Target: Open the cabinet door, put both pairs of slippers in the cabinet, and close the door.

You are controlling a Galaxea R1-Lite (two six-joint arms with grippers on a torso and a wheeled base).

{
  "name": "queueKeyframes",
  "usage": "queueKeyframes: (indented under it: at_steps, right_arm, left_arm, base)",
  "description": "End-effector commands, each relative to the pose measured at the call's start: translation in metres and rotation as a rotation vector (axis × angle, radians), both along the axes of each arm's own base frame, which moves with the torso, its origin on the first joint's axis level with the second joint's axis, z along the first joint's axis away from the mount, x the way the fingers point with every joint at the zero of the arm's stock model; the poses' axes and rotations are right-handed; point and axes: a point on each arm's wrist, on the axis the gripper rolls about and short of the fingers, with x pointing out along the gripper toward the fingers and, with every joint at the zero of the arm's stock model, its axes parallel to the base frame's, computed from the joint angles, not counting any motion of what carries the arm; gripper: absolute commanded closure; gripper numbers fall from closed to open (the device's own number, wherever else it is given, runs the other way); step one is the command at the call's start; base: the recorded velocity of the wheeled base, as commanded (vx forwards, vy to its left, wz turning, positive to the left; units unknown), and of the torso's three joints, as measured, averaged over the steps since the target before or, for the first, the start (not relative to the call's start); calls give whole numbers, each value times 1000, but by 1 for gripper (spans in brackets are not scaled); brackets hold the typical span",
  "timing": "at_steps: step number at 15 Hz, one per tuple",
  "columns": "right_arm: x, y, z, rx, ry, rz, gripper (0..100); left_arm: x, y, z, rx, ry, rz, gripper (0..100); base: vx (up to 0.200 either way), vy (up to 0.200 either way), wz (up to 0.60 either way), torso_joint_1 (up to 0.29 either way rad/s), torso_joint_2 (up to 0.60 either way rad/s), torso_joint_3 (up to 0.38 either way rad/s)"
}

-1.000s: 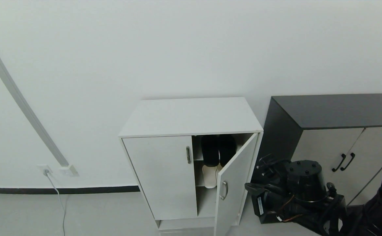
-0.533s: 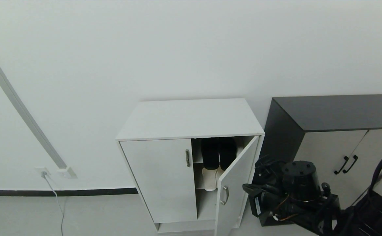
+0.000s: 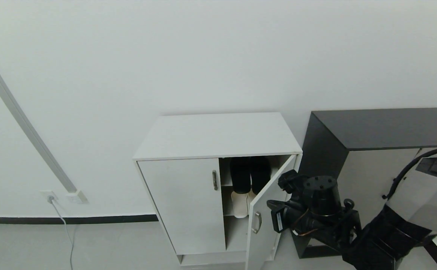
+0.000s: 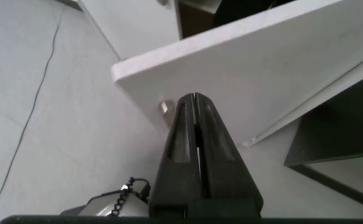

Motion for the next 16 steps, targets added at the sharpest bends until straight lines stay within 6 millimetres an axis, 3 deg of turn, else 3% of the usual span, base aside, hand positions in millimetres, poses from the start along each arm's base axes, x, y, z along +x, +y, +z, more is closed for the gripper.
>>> queueKeyframes:
  at_steps: [1,10,16]
  right_arm:
    - [12,5,-8,-2,2,-10,100]
    - [62,10,-13,5,-10,-77,100]
    - [83,20,-14,17,-28,-86,100]
  left_arm:
    - [0,0,0,0,1,0,100]
    - [0,0,0,-3,1,2,100]
    - [0,0,0,-3,1,2,100]
  base:
    - [0,0,0,0,0,0]
    - [0,0,0,0,0,0]
    - [0,0,0,0,0,0]
